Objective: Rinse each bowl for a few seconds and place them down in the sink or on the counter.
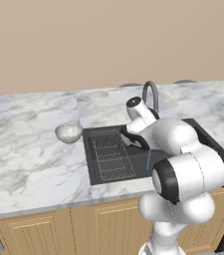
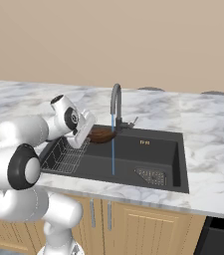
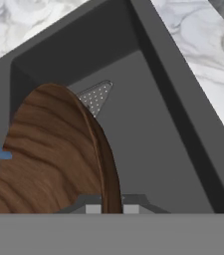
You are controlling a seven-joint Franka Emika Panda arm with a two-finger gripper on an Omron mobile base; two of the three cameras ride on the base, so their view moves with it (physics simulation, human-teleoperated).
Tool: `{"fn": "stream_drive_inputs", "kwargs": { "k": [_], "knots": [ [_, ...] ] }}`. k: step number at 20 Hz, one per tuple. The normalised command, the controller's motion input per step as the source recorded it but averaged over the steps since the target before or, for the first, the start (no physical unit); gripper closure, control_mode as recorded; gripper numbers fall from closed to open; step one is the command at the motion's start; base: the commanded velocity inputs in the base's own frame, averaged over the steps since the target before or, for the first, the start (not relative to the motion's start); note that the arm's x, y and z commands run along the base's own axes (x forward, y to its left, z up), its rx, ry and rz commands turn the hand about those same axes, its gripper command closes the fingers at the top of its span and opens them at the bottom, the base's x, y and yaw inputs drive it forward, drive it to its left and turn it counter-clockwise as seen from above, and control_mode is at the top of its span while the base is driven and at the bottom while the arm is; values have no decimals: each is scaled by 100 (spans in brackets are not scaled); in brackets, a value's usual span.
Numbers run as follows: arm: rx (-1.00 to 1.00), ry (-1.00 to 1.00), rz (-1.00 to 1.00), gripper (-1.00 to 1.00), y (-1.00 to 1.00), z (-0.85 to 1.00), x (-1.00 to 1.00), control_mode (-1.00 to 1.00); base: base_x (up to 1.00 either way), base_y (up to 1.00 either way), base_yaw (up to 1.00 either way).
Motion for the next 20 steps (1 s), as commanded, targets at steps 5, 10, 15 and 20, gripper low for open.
{"fn": "stream_drive_inputs", "kwargs": {
  "k": [5, 10, 15, 20],
  "knots": [
    [0, 0, 0, 100, -20, -5, 17, -100, 0, 0, 0],
    [0, -4, 1, 100, -2, -3, 3, -100, 0, 0, 0],
    [-1, -10, 1, 100, 24, 2, -14, -100, 0, 0, 0],
    [-1, -10, 2, 100, 27, 4, -12, -100, 0, 0, 0]
  ]
}}
